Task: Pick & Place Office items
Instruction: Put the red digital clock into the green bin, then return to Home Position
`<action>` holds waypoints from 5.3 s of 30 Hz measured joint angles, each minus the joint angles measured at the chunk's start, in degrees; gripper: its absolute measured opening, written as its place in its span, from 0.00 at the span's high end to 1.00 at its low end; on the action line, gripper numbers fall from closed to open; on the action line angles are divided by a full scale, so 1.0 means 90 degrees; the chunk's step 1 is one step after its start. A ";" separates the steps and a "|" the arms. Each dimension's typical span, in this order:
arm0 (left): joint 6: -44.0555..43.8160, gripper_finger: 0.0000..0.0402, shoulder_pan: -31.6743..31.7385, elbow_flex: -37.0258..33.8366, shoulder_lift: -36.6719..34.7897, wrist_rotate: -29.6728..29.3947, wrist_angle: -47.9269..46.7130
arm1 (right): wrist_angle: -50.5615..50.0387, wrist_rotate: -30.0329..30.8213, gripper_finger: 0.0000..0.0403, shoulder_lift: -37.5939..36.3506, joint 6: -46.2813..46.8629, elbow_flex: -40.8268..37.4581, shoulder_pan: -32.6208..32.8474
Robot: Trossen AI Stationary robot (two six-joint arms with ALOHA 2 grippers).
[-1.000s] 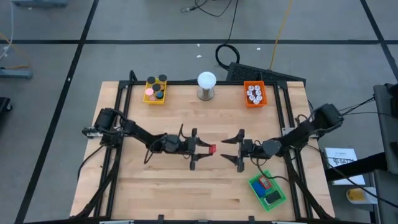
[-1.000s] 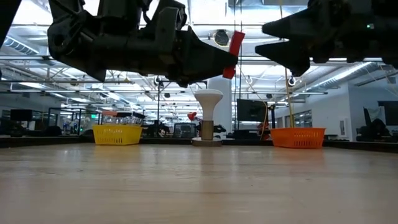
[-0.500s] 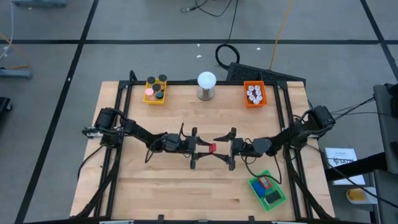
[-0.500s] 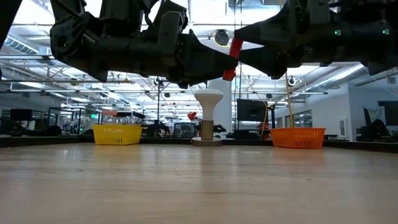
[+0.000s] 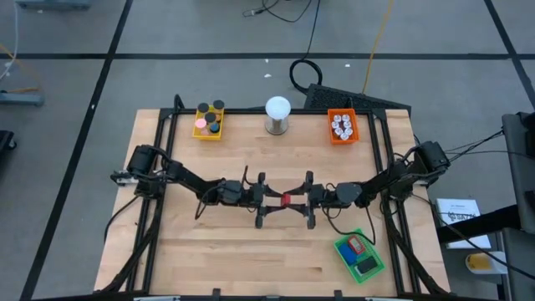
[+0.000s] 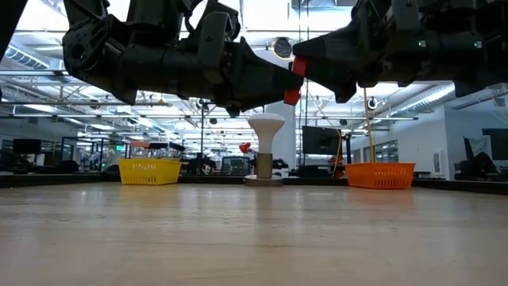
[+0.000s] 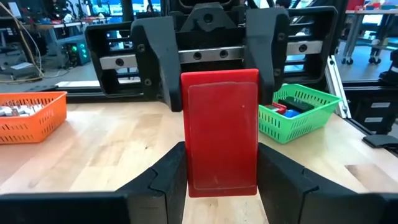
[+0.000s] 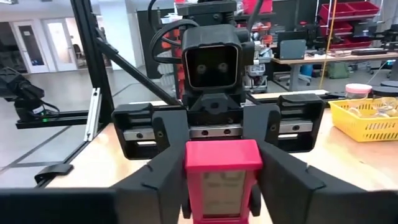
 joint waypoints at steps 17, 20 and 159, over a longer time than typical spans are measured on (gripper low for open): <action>0.0574 0.26 -0.0458 -0.0206 -0.0569 -0.1497 -0.0756 | -0.4698 0.0980 0.63 -0.2360 -0.0072 0.0331 0.0849; 0.0667 0.31 -0.0503 -0.0498 -0.1017 -0.1541 -0.0769 | -0.7721 0.1591 0.63 -0.3015 0.0706 0.1098 0.1243; -0.0307 0.95 0.2766 -0.4626 -1.2038 -0.0827 -0.6774 | -0.8293 -0.0210 1.00 -1.0535 -0.0984 -0.2912 -0.3163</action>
